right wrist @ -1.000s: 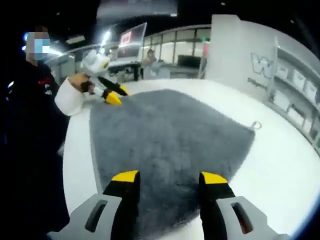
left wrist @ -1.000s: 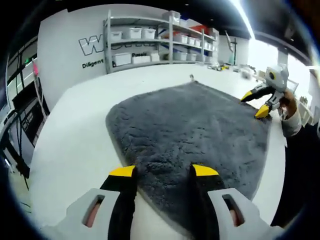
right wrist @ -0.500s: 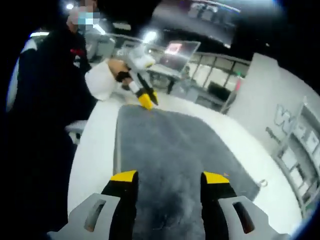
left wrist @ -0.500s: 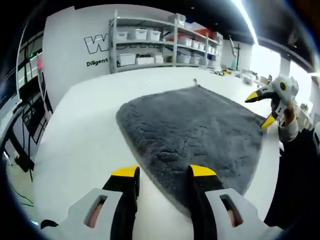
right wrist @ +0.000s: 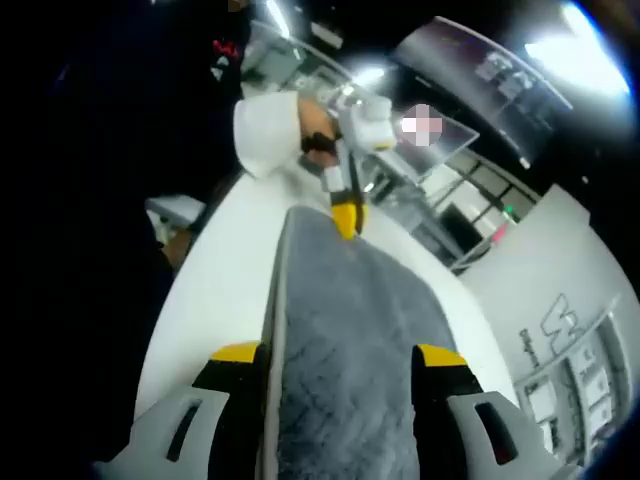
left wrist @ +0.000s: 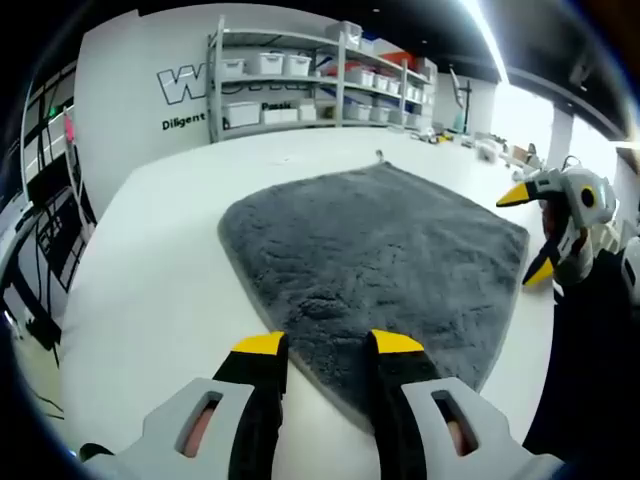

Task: Open the folded towel by lifting each exposed corner and separating the folded layers until the towel lies flat within the target outline without major curled edges

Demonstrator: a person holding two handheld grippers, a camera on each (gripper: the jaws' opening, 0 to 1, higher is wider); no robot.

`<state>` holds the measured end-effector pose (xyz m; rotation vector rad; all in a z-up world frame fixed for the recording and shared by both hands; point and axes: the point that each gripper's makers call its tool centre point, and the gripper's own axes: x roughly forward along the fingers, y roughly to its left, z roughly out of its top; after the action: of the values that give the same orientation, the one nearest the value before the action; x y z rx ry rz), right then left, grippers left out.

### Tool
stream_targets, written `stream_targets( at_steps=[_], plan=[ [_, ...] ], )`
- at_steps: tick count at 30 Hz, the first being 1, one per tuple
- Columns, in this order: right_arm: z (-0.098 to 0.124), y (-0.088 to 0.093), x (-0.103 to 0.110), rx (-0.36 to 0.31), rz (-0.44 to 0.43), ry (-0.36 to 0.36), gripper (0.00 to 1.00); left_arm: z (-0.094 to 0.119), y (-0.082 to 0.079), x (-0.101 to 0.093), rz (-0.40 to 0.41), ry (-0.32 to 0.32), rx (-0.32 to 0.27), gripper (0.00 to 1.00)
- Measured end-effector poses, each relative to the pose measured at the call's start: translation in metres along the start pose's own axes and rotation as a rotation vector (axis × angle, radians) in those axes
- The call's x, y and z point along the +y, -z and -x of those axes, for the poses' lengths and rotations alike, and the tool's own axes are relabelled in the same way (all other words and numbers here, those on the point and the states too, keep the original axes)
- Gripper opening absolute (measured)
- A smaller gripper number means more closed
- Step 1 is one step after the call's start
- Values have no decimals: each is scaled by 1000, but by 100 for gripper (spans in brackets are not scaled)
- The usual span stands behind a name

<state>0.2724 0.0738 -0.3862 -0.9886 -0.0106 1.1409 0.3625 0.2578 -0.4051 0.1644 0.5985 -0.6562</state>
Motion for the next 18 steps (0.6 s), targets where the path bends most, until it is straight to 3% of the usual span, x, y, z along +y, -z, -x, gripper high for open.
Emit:
stream_targets(
  at_steps=[7,13,18],
  plan=[
    [-3,-20,-6,-47,51,91,57,-1,2,-1,-2,7,8,30],
    [-12,-27,-1,-66,84,93,58,-1,2,-2,-2,11,10,30],
    [-25,-24,1,-27,155,127,58,-2,4,-3,-1,15,13,30]
  ],
)
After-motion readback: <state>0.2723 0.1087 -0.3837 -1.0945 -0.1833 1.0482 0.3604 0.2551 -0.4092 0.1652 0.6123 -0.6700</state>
